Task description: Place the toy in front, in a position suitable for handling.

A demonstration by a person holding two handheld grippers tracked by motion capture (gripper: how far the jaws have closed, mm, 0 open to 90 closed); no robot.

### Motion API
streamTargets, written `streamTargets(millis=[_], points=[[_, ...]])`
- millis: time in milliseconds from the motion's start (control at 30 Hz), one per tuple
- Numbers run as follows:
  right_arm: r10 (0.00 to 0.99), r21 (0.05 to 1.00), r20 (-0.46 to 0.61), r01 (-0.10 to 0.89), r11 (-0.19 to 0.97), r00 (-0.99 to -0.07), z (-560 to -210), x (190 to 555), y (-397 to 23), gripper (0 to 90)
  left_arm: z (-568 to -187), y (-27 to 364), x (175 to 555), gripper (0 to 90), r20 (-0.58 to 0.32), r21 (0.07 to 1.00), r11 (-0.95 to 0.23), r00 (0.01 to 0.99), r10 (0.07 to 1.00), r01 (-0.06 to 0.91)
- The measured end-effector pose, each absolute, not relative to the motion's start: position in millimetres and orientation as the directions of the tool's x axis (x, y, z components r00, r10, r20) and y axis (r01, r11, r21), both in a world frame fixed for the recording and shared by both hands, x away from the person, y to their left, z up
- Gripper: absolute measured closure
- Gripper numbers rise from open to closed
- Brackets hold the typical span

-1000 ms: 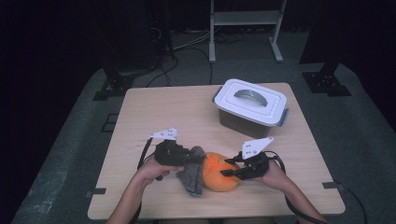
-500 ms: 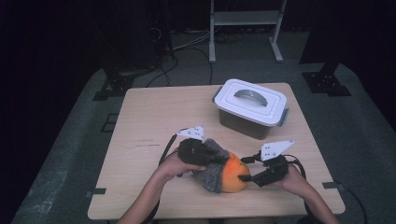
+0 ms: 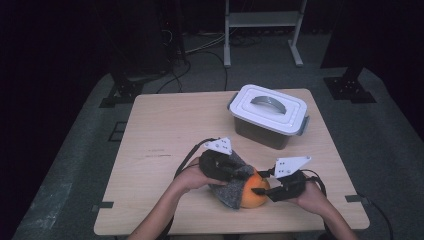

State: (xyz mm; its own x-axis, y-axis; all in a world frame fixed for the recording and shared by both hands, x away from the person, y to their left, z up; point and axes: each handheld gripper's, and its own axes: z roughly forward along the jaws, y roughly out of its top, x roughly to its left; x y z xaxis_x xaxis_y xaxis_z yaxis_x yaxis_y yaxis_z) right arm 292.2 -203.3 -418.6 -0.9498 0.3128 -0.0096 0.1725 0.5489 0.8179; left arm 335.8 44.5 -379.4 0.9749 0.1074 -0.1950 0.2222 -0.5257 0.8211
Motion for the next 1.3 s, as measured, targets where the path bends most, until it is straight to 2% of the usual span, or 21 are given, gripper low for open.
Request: streamTargets(millis=[400, 500, 767, 900, 967, 1100, 1167, 1300], points=[[0.337, 0.834, 0.022, 0.204, 0.514, -0.941, -425.2, 292.0, -212.2, 45.3, -380.6, 34.1, 333.5, 63.6, -0.158, 0.821, -0.540, 0.982, 0.100, 0.187], [0.341, 0.834, 0.029, 0.211, 0.509, -0.940, -425.7, 291.7, -213.6, 45.3, -381.0, 33.2, 331.4, 57.8, -0.167, 0.826, -0.529, 0.981, 0.096, 0.192], [0.335, 0.840, 0.024, 0.201, 0.505, -0.942, -426.6, 290.4, -216.3, 45.4, -377.5, 35.9, 332.6, 58.6, -0.180, 0.843, -0.504, 0.981, 0.069, 0.190], [0.337, 0.841, 0.029, 0.205, 0.501, -0.941, -427.1, 290.1, -217.3, 45.4, -373.9, 35.1, 331.8, 54.6, -0.171, 0.832, -0.526, 0.983, 0.061, 0.178], [0.337, 0.840, 0.029, 0.205, 0.502, -0.941, -426.9, 289.9, -217.1, 45.5, -372.4, 35.9, 332.2, 58.4, -0.149, 0.828, -0.535, 0.986, 0.080, 0.168], [0.340, 0.841, 0.027, 0.205, 0.501, -0.940, -427.3, 289.3, -217.7, 45.9, -371.4, 37.3, 331.7, 74.3, -0.102, 0.830, -0.541, 0.990, 0.098, 0.139], [0.341, 0.840, 0.027, 0.206, 0.502, -0.940, -427.3, 289.5, -217.8, 47.4, -372.6, 35.5, 330.3, 77.3, -0.089, 0.830, -0.542, 0.991, 0.103, 0.131], [0.334, 0.832, 0.003, 0.187, 0.522, -0.943, -426.5, 288.1, -218.3, 53.2, -372.7, 36.1, 330.2, 77.7, -0.095, 0.829, -0.544, 0.991, 0.099, 0.133]])
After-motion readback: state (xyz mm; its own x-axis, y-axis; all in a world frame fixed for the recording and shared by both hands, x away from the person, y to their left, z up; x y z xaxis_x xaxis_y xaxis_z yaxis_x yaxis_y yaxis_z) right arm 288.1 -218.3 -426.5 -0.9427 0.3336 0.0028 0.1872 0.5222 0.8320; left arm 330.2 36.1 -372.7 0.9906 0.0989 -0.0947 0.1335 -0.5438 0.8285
